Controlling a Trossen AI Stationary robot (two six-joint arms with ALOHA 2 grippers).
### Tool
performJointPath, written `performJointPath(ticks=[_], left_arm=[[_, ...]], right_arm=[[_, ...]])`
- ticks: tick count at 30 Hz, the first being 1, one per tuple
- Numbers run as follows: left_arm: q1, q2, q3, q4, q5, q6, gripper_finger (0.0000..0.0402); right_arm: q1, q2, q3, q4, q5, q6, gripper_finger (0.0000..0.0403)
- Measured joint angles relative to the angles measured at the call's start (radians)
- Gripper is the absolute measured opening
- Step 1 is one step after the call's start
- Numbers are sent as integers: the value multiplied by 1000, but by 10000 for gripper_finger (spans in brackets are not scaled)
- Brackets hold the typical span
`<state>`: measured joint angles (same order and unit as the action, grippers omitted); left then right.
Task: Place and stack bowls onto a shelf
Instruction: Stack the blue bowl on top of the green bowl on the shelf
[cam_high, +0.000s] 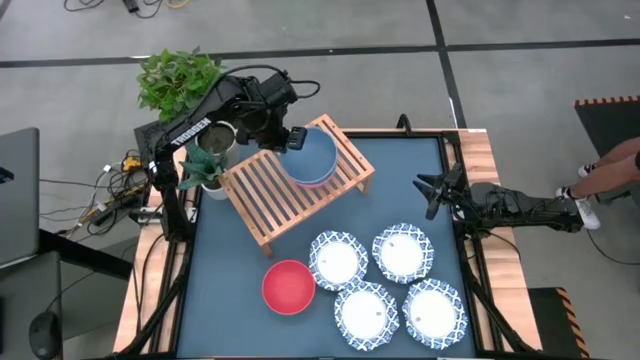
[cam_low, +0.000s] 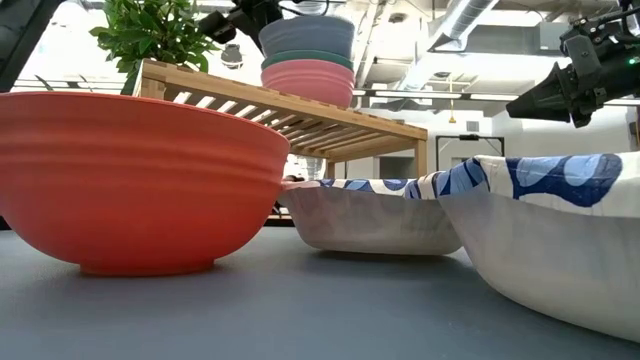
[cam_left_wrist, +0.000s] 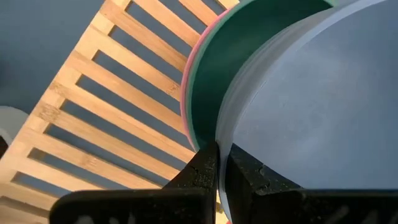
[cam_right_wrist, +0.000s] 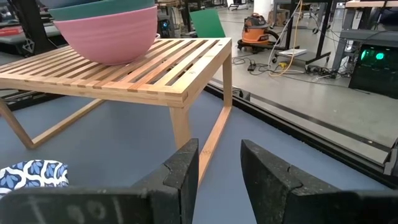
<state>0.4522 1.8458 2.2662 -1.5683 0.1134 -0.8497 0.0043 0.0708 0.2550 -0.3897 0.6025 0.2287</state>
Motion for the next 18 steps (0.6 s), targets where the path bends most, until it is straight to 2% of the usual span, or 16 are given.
performJointPath(ticks=[6,13,18], left_arm=[[0,0,0,5,-31,3,45],[0,0,0,19,-15,29,101],[0,-7,7,8,3,38,127]], right_arm=[[0,0,0,0,0,0,144],[0,0,0,0,0,0,144],[0,0,0,0,0,2,144]])
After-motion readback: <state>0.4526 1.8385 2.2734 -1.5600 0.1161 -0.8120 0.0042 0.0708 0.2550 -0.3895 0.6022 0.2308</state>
